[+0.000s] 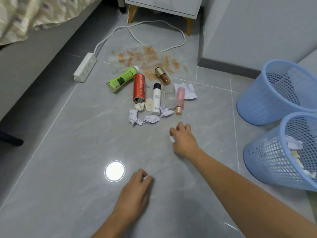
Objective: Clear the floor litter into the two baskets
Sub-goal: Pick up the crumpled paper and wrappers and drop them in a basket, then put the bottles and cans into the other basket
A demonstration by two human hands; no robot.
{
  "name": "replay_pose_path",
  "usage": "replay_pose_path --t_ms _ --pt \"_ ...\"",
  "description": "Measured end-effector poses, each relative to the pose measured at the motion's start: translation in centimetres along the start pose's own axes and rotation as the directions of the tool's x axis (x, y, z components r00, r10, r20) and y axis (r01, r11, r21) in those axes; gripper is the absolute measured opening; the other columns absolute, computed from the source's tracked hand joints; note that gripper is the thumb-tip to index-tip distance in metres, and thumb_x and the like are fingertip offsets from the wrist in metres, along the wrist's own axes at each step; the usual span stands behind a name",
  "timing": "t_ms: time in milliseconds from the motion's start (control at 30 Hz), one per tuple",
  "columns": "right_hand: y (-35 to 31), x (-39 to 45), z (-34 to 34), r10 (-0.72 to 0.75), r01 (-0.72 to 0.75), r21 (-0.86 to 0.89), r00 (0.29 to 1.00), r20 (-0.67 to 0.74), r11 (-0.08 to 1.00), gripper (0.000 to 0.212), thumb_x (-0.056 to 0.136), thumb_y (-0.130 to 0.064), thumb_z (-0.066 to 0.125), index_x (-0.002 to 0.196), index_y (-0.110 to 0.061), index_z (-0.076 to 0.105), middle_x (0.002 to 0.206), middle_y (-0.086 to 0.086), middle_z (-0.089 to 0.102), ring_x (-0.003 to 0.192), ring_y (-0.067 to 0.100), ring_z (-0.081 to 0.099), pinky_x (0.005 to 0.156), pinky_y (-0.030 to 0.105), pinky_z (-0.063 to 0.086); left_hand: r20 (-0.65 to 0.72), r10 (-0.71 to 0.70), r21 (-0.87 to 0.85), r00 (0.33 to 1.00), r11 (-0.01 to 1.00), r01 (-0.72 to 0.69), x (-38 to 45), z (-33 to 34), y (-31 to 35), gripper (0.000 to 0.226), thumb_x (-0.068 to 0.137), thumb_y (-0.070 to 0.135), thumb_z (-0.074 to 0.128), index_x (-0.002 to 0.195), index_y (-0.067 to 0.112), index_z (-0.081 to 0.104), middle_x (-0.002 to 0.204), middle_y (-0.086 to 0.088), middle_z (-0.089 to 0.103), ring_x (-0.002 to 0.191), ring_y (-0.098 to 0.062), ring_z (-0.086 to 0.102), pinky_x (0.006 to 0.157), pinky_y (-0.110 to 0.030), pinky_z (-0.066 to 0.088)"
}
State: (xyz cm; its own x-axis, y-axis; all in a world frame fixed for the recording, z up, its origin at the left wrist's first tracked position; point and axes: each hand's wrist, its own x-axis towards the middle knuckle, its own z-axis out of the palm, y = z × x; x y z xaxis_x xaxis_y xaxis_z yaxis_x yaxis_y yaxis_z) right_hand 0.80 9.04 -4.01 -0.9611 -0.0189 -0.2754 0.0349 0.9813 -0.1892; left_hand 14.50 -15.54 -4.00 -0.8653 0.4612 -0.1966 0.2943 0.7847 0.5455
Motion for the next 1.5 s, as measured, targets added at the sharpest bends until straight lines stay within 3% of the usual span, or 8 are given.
replay_pose_path --t_ms 200,333,533,767,933,1167,1333,1500 --pt "1.7 -3.0 -0.5 0.045 -0.048 0.068 0.998 0.037 0.997 0.03 0.082 0.001 0.058 0.105 -0.018 0.055 0.114 0.007 0.043 0.1 0.034 0.047 0.079 0.04 0.048 -0.097 0.096 -0.045 0.991 0.994 -0.101 5.6 -2.9 3.0 0.026 0.098 0.032 0.044 0.121 0.031 0.056 0.111 0.012 0.048 0.098 -0.011 0.055 0.066 -0.033 0.055" --pt "3.6 -6.4 -4.7 0.122 -0.07 0.276 0.977 -0.177 0.959 0.033 0.077 -0.001 0.067 0.101 -0.021 0.058 0.105 -0.001 0.044 0.091 0.028 0.053 0.073 0.035 0.048 -0.128 0.279 0.0 0.952 0.96 -0.281 9.1 -5.3 8.3 0.019 0.1 0.032 0.054 0.118 0.029 0.054 0.102 0.014 0.052 0.097 -0.011 0.051 0.069 -0.028 0.05" --pt "9.9 -14.4 -16.4 0.38 -0.124 0.451 0.751 -0.539 0.884 0.029 0.076 -0.009 0.075 0.098 -0.021 0.062 0.103 -0.004 0.049 0.085 0.015 0.056 0.074 0.026 0.045 -0.136 0.518 -0.103 0.845 0.84 -0.532 13.3 -7.6 21.7 0.009 0.098 0.033 0.059 0.104 0.027 0.055 0.092 0.015 0.055 0.093 -0.012 0.047 0.072 -0.033 0.048" --pt "18.8 -21.6 -22.3 0.606 -0.335 0.515 0.559 -0.565 0.789 0.03 0.076 -0.006 0.076 0.1 -0.019 0.064 0.105 -0.006 0.05 0.086 0.006 0.052 0.077 0.012 0.039 -0.161 0.647 -0.13 0.745 0.735 -0.666 18.9 -6.3 36.4 0.019 0.092 0.027 0.063 0.108 0.02 0.057 0.102 0.003 0.062 0.102 -0.023 0.049 0.076 -0.042 0.051" --pt "22.0 -22.2 -21.1 0.683 -0.518 0.472 0.665 -0.302 0.713 0.048 0.075 -0.012 0.07 0.119 -0.028 0.066 0.126 0.002 0.055 0.118 0.029 0.056 0.099 0.037 0.046 0.17 0.552 0.043 0.816 0.823 -0.566 21.3 -4.4 39.6 0.056 0.084 0.036 0.071 0.136 0.029 0.053 0.132 -0.002 0.055 0.123 -0.031 0.046 0.087 -0.043 0.05" --pt "18.0 -18.4 -20.8 0.577 -0.344 0.481 0.633 -0.515 0.807 0.031 0.078 -0.009 0.06 0.105 -0.02 0.069 0.113 0.003 0.065 0.113 0.028 0.058 0.092 0.032 0.042 -0.045 0.505 0.057 0.862 0.862 -0.503 20.4 -7.7 33.7 0.031 0.091 0.037 0.059 0.12 0.025 0.061 0.116 0.001 0.057 0.113 -0.023 0.05 0.081 -0.039 0.05" --pt "9.5 -16.3 -20.7 0.427 -0.18 0.476 0.766 -0.48 0.86 0.034 0.077 -0.019 0.057 0.109 -0.019 0.067 0.109 0.005 0.065 0.107 0.03 0.06 0.094 0.044 0.047 -0.104 0.31 0.081 0.945 0.95 -0.303 18.2 -13.6 26.0 0.029 0.09 0.035 0.059 0.118 0.026 0.061 0.111 0.004 0.06 0.116 -0.022 0.051 0.077 -0.04 0.051" --pt "0.1 -16.5 -24.5 0.351 -0.154 0.528 0.888 -0.296 0.835 0.033 0.086 -0.018 0.064 0.119 -0.025 0.062 0.113 -0.004 0.06 0.11 0.019 0.054 0.087 0.034 0.047 -0.116 0.111 0.044 0.987 0.993 -0.107 12.8 -21.4 20.8 0.032 0.09 0.034 0.06 0.121 0.028 0.061 0.11 0.006 0.063 0.111 -0.02 0.054 0.078 -0.041 0.053"
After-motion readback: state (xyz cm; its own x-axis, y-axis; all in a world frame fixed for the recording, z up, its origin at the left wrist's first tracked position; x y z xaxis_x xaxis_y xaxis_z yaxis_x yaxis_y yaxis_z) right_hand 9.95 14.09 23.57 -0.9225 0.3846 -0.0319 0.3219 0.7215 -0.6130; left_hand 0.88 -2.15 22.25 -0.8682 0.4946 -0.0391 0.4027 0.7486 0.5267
